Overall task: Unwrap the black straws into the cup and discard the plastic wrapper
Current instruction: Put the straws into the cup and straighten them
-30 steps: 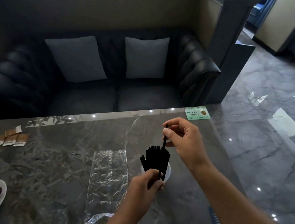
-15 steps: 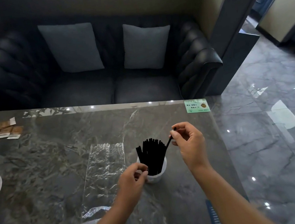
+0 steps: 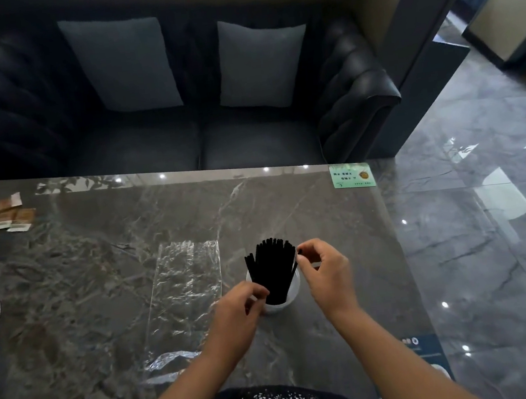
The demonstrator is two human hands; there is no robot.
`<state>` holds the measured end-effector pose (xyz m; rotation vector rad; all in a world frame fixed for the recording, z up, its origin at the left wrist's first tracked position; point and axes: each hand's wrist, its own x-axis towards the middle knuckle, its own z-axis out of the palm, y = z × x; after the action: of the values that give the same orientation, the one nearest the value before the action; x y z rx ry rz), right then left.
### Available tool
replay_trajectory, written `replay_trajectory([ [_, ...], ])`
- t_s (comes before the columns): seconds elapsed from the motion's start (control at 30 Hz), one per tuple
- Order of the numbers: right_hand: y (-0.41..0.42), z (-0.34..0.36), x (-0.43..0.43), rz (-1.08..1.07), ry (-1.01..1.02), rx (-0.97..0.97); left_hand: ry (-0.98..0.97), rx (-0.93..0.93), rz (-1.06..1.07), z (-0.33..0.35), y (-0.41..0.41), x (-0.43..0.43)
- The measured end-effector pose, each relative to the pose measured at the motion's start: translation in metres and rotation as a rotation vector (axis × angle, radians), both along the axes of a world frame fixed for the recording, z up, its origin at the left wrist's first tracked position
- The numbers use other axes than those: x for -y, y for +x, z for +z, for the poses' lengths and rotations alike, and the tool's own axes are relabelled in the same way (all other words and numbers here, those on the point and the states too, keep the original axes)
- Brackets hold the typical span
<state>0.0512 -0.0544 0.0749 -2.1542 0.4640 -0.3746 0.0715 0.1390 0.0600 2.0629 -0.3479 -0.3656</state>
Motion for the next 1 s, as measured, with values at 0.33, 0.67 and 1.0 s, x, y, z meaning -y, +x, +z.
replay_trajectory([
  [0.33,0.000,-0.015,0.002,0.018,0.051,-0.086,-0.118,-0.102,0.115,0.012,0.006,-0.019],
  [0.67,0.003,-0.028,0.000,0.187,0.187,-0.303,-0.093,-0.219,0.050,-0.001,0.043,-0.004],
  [1.0,0.034,-0.017,-0.007,0.373,0.051,-0.334,0.017,-0.108,-0.123,-0.002,0.062,0.031],
])
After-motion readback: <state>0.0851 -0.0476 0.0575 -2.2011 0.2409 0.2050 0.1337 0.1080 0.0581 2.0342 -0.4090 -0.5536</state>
